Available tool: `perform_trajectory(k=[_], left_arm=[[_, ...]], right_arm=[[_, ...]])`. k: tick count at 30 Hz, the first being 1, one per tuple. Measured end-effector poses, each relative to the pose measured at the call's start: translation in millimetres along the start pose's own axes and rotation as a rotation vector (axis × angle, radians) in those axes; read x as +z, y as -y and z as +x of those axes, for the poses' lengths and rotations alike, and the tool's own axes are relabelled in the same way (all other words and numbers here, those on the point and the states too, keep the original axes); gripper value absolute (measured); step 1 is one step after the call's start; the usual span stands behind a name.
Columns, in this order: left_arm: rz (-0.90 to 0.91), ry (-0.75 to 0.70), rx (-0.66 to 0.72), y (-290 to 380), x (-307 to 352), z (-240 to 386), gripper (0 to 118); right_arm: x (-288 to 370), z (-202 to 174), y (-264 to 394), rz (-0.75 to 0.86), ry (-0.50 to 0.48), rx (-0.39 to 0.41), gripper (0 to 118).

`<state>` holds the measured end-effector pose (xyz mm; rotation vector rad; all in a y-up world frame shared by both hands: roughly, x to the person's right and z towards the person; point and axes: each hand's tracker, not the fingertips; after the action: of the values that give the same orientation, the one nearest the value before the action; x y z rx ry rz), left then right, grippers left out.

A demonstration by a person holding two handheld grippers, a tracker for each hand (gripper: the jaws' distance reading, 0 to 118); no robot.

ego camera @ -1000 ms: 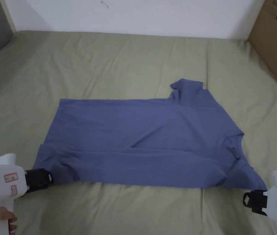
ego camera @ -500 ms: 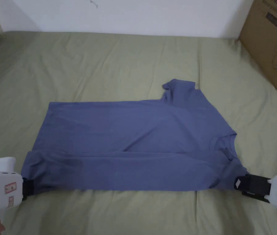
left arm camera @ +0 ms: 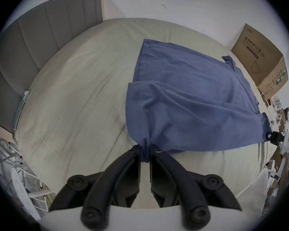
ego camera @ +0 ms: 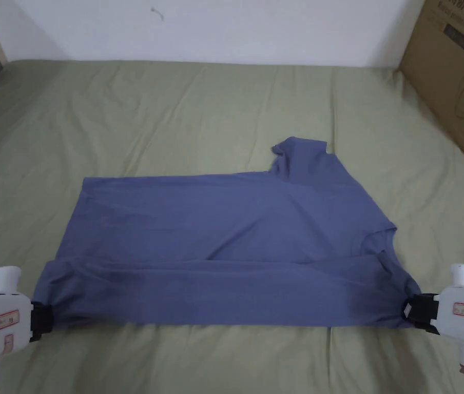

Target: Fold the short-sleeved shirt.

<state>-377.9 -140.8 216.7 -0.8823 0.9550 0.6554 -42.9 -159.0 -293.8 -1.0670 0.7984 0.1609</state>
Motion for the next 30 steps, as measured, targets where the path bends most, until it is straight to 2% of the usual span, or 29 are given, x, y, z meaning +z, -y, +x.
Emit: perform_trajectory(k=[8,13,18,22,25,26,28,29,30], left_arm=[[0.081,0.000,-0.039,-6.9,38.5,-4.8,9],[0.088,0.000,-0.061,3.4,62.9,-14.1,9],[0.029,-0.035,-0.089,36.0,65.3,-19.7,9],[-0.047,-0.057,-0.132,60.8,51.5,-23.2,9],[-0.074,-0.065,-0.128,71.0,40.3,-23.7,12],[-0.072,-0.063,-0.125,73.5,37.6,-23.5,18],[-0.081,-0.082,-0.109,73.7,36.7,-21.9,60],[-0.079,-0.104,-0.113,72.9,37.3,-22.8,81],[-0.079,-0.106,-0.116,72.5,38.1,-23.2,92]], right_arm=[[42.6,-1.9,-3.6,0.046,-0.034,0.038,6],[71.0,10.4,13.0,0.047,-0.072,-0.007,6],[76.8,21.6,58.8,-0.021,-0.039,0.033,6],[63.7,36.3,90.4,-0.100,-0.015,0.013,6],[58.0,37.7,98.6,-0.098,-0.006,-0.018,7],[62.0,31.9,99.3,-0.086,-0.004,-0.019,14],[62.5,27.4,94.6,-0.106,0.023,0.011,52],[65.6,25.2,93.1,-0.094,0.066,0.041,67],[68.5,23.8,91.8,-0.085,0.087,0.061,72]])
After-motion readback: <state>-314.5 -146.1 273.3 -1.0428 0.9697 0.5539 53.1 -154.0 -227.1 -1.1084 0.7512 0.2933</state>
